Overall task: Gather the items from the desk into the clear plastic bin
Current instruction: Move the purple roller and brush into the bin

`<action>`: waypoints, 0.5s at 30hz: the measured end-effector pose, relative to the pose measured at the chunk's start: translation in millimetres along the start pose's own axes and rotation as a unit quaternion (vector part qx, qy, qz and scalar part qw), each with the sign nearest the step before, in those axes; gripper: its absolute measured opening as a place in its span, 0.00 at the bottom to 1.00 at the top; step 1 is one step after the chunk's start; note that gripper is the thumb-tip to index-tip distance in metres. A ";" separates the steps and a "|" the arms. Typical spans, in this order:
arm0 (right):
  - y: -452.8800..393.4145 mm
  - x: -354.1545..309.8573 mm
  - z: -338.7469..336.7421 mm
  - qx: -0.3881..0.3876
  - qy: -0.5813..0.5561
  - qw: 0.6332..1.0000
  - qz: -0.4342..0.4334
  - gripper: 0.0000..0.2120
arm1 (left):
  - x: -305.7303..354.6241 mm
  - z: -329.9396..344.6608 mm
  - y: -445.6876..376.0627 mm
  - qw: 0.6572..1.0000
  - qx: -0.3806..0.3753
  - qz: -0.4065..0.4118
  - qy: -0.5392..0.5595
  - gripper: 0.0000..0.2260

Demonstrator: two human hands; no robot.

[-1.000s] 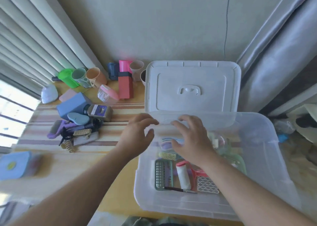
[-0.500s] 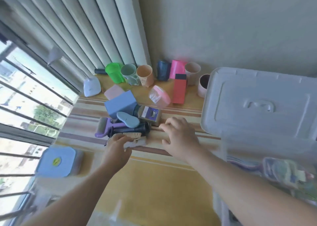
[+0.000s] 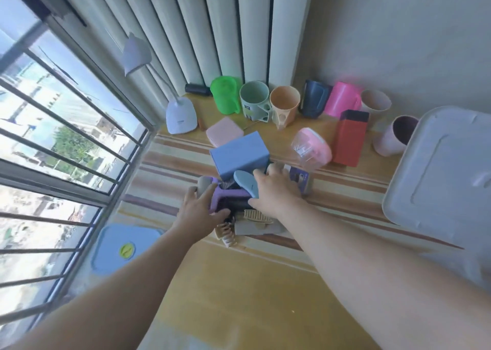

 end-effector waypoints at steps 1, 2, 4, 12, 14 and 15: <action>-3.4 1.0 4.0 -0.015 0.004 1.000 0.007 0.32 | -2.7 3.0 -2.5 1.000 -0.004 0.014 -0.002 0.38; -6.0 1.9 7.8 -0.027 0.011 0.999 0.013 0.33 | -4.4 4.6 -3.2 1.000 0.002 0.030 -0.007 0.38; -7.7 2.7 12.0 -0.033 0.029 0.999 0.022 0.31 | -3.5 4.2 -0.1 0.997 0.039 0.068 -0.012 0.32; 24.7 6.4 7.4 0.020 -0.021 0.999 -0.033 0.08 | 8.1 -25.6 48.6 0.974 0.158 0.143 0.082 0.18; 42.4 18.9 -5.3 0.061 -0.103 0.992 -0.041 0.09 | 9.2 -37.6 65.4 0.968 0.198 0.127 0.090 0.17; 51.4 25.5 -11.8 0.074 -0.153 0.984 -0.044 0.13 | 11.4 -43.7 73.9 0.964 0.218 0.122 0.092 0.17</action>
Point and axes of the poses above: each hand's wrist, its own y-axis away from the middle knuckle, its own z-axis out of the palm, x = y × z, the point moved 8 cm from there along -y, towards the middle knuckle, and after that the axes turned 6 degrees about -z, right-handed, at the moved point
